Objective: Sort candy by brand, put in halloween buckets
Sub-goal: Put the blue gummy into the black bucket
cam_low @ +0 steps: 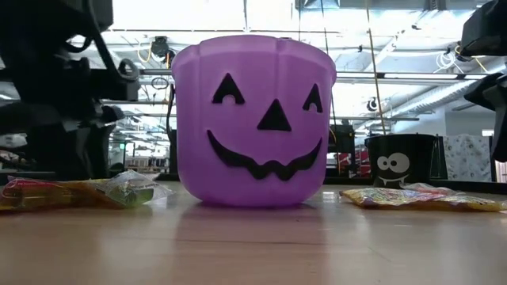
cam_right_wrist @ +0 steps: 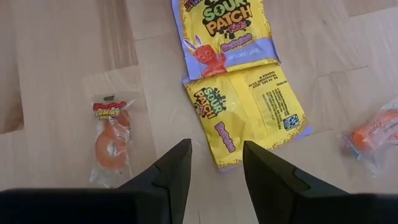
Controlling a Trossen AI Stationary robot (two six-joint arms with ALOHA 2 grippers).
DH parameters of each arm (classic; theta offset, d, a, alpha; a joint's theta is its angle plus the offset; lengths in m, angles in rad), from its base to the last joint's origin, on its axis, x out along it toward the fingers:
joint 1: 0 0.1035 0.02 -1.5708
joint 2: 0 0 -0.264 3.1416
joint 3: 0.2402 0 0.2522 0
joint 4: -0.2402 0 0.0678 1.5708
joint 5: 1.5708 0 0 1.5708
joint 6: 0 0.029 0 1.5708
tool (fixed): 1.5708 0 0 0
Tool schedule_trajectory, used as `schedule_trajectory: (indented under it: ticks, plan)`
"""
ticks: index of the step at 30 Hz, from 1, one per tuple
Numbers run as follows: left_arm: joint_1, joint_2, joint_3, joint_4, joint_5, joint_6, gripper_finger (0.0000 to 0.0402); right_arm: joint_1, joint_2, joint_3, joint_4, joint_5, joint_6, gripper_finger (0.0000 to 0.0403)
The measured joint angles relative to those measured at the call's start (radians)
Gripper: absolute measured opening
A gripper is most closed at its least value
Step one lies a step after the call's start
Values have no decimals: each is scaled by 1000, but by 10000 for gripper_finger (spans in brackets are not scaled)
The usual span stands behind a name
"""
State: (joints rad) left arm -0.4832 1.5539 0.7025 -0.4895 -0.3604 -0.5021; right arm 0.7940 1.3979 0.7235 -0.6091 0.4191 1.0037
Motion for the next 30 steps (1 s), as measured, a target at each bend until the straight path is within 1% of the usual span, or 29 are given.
schedule_trajectory:
  ticks: [5,9,10,13,17,25,28,30]
  plan:
    - [39,0,0,65,88,104,83,0,0,0,0,0,-1,137]
    - [52,0,0,63,102,124,16,0,0,0,0,-1,-1,137]
    - [52,1,0,63,103,124,9,0,0,0,0,-2,-1,137]
    - [44,-4,0,57,102,117,8,0,0,0,-1,-6,2,137]
    - [13,-66,2,45,105,92,4,0,0,0,0,-6,4,137]
    - [-45,-277,5,-2,-36,59,2,0,0,1,3,3,-4,137]
    - [-34,-282,-9,-43,-57,37,4,0,0,1,6,4,-19,137]
    - [-22,-267,-35,-26,-46,38,15,0,0,1,6,5,-22,137]
